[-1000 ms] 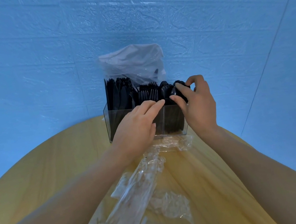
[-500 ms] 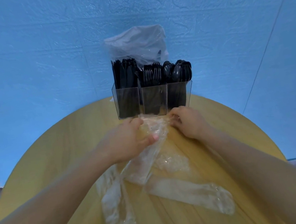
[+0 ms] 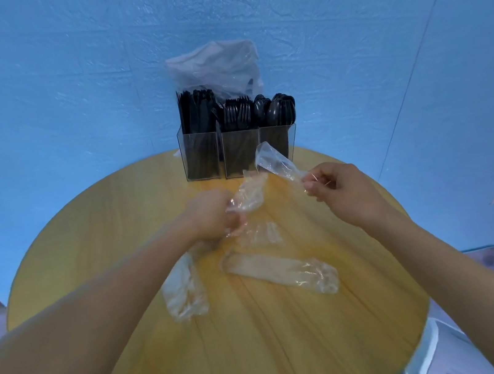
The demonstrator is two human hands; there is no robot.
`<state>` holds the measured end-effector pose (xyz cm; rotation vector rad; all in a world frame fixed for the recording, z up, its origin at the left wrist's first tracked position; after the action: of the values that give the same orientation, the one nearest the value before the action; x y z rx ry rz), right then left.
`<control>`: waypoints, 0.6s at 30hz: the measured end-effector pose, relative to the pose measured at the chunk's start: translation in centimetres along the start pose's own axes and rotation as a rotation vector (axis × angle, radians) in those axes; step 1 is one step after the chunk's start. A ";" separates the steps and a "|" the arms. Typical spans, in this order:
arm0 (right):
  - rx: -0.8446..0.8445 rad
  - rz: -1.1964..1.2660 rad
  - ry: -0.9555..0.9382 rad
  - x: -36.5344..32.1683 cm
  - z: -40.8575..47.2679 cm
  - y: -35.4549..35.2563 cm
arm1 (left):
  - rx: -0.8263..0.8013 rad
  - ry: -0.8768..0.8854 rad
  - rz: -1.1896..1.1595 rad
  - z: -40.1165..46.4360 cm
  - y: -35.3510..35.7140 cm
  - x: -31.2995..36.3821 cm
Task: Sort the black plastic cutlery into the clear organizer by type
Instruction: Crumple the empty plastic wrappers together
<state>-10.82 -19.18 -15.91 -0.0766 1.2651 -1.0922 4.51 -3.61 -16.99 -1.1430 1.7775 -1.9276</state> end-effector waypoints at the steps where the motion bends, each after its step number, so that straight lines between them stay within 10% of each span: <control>1: 0.000 0.011 -0.005 -0.4 -0.5 -0.2 | 0.045 -0.010 -0.083 -0.2 -0.5 0.1; 9: -0.192 -0.103 -0.138 -4.0 -4.0 1.2 | 0.267 -0.102 -0.437 -4.6 -5.8 -0.7; 18: -0.562 -0.451 -0.117 -5.4 -5.7 4.6 | 0.091 -0.080 -0.359 -10.4 -4.4 -4.3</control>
<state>-11.93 -10.16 -16.83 -0.8728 1.4526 -1.0550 1.33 7.62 -13.68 -1.5693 1.5059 -2.0949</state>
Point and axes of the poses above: each hand's wrist, its own z-axis towards the middle knuckle, its own y-axis out of the palm, x = y × z, the point moved 1 cm from there along z, towards the middle knuckle, and after that the axes turned 8 degrees about -y, right-handed, at the moved point
